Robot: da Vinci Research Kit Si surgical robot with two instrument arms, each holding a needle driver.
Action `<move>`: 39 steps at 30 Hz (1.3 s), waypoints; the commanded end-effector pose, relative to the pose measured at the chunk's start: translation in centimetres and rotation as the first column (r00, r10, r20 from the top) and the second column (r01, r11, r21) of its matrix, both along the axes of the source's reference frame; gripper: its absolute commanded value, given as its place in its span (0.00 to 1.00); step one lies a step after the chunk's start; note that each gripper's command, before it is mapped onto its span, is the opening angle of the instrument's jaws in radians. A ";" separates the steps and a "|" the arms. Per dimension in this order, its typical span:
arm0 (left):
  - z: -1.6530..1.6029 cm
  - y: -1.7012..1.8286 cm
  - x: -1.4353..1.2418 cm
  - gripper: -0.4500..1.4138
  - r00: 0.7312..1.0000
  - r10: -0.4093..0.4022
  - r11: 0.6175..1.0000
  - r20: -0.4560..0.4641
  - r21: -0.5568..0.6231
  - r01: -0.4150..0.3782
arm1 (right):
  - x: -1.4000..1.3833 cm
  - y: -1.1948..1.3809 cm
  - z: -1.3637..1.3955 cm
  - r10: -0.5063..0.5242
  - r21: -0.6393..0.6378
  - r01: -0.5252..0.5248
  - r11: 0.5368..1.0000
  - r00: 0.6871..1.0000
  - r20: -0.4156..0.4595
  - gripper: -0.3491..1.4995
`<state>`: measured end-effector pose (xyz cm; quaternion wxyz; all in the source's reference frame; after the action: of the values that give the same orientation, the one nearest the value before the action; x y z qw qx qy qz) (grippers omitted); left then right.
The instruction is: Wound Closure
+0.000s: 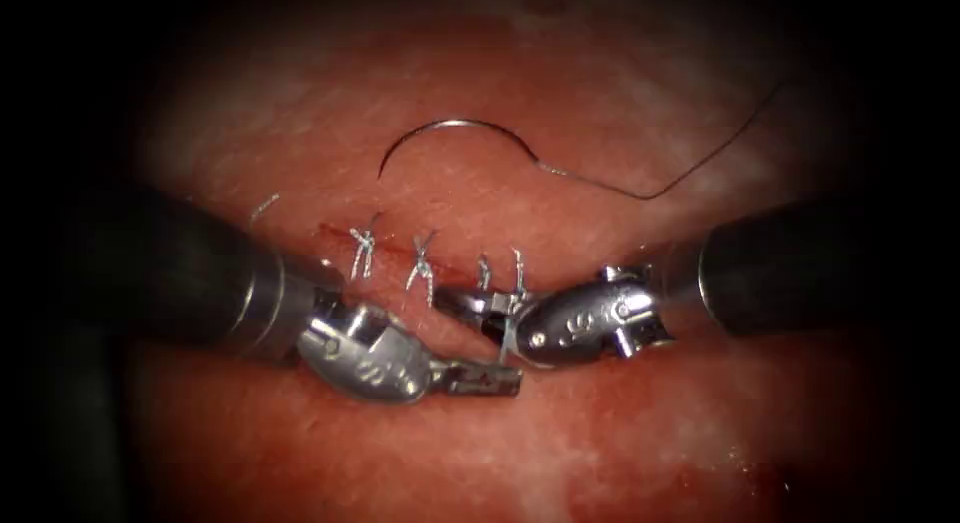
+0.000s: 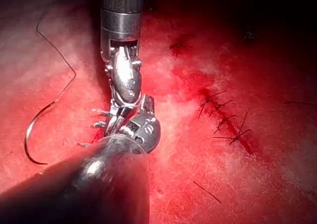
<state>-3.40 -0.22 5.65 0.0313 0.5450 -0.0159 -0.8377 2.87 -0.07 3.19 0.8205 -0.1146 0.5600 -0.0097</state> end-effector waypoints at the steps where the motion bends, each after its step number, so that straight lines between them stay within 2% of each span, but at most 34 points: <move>1: 0.03 -0.13 -0.03 0.00 1.000 0.002 1.000 0.002 0.005 -0.002 | 0.05 -0.12 0.01 0.000 0.004 0.000 1.000 1.000 0.001 0.00; 4: -0.01 -0.17 0.01 0.00 1.000 0.008 1.000 0.006 0.006 -0.008 | 0.00 -0.15 -0.02 -0.008 0.006 0.008 1.000 1.000 -0.001 0.00; 5: -0.04 -0.19 0.05 0.00 1.000 0.012 1.000 0.008 0.006 -0.012 | -0.02 -0.17 -0.03 -0.012 0.007 0.012 1.000 1.000 -0.001 0.09; 6: -0.06 -0.21 0.08 0.00 1.000 0.013 1.000 0.008 0.006 -0.013 | -0.05 -0.18 -0.05 -0.011 0.000 0.011 1.000 1.000 -0.004 0.37; 7: -0.10 -0.23 0.14 0.00 1.000 0.011 1.000 0.002 0.005 -0.011 | -0.10 -0.22 -0.09 -0.002 -0.005 0.002 1.000 1.000 -0.005 0.74; 8: -0.13 -0.24 0.19 0.00 1.000 0.011 1.000 0.000 0.005 -0.011 | -0.15 -0.24 -0.12 0.019 0.003 -0.019 1.000 1.000 0.006 0.86; 9: -0.16 -0.25 0.25 0.00 1.000 0.010 1.000 -0.004 0.004 -0.010 | -0.20 -0.26 -0.15 0.033 0.013 -0.033 0.999 0.999 0.015 0.91; 16: -0.23 -0.32 0.91 0.00 0.997 -0.037 0.999 -0.063 0.020 0.038 | -0.73 -0.31 -0.50 0.077 0.027 -0.076 0.997 0.997 -0.017 0.93; 17: -0.21 -0.29 1.04 0.00 0.996 -0.056 0.998 -0.076 0.030 0.058 | -0.79 -0.29 -0.55 0.085 0.030 -0.085 0.996 0.996 -0.020 0.93; 18: -0.19 -0.26 1.13 0.05 0.994 -0.069 0.997 -0.084 0.038 0.072 | -0.83 -0.27 -0.59 0.092 0.033 -0.091 0.995 0.996 -0.021 0.93; 20: -0.12 -0.15 1.35 0.08 0.989 -0.112 0.992 -0.098 0.051 0.117 | -0.90 -0.23 -0.66 0.108 0.037 -0.107 0.994 0.994 -0.025 0.93; 22: -0.03 -0.04 1.52 0.08 0.982 -0.152 0.986 -0.116 0.049 0.158 | -0.93 -0.21 -0.71 0.115 0.040 -0.114 0.993 0.993 -0.022 0.93; 26: 0.18 0.22 1.90 0.21 0.954 -0.244 0.960 -0.174 0.094 0.263 | -0.94 -0.21 -0.73 0.114 0.042 -0.113 0.993 0.993 -0.022 0.91; 29: 0.35 0.40 2.17 0.16 0.922 -0.317 0.927 -0.221 0.135 0.351 | -0.94 -0.23 -0.72 0.119 0.039 -0.118 0.992 0.993 -0.018 0.90; 31: 0.46 0.46 2.31 0.09 0.901 -0.364 0.887 -0.237 0.207 0.413 | -0.95 -0.23 -0.71 0.122 0.038 -0.122 0.992 0.992 -0.014 0.90; 33: 0.56 0.45 2.39 0.17 0.888 -0.390 0.864 -0.245 0.236 0.445 | -0.96 -0.24 -0.72 0.124 0.037 -0.124 0.992 0.992 -0.012 0.90; 35: 0.66 0.39 2.45 0.35 0.863 -0.434 0.816 -0.260 0.292 0.499 | -0.96 -0.24 -0.72 0.128 0.042 -0.128 0.991 0.992 -0.011 0.90; 37: 0.75 0.32 2.48 0.47 0.841 -0.467 0.781 -0.273 0.319 0.538 | -0.96 -0.24 -0.71 0.129 0.042 -0.128 0.991 0.992 -0.010 0.90; 39: 0.81 0.28 2.50 0.59 0.828 -0.485 0.767 -0.281 0.318 0.558 | -0.96 -0.24 -0.71 0.129 0.042 -0.129 0.991 0.992 -0.010 0.90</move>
<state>-0.84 0.16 6.45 -0.3166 0.4336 -0.0023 -0.8437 1.85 -0.19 2.44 0.8181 -0.1364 0.5559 0.0545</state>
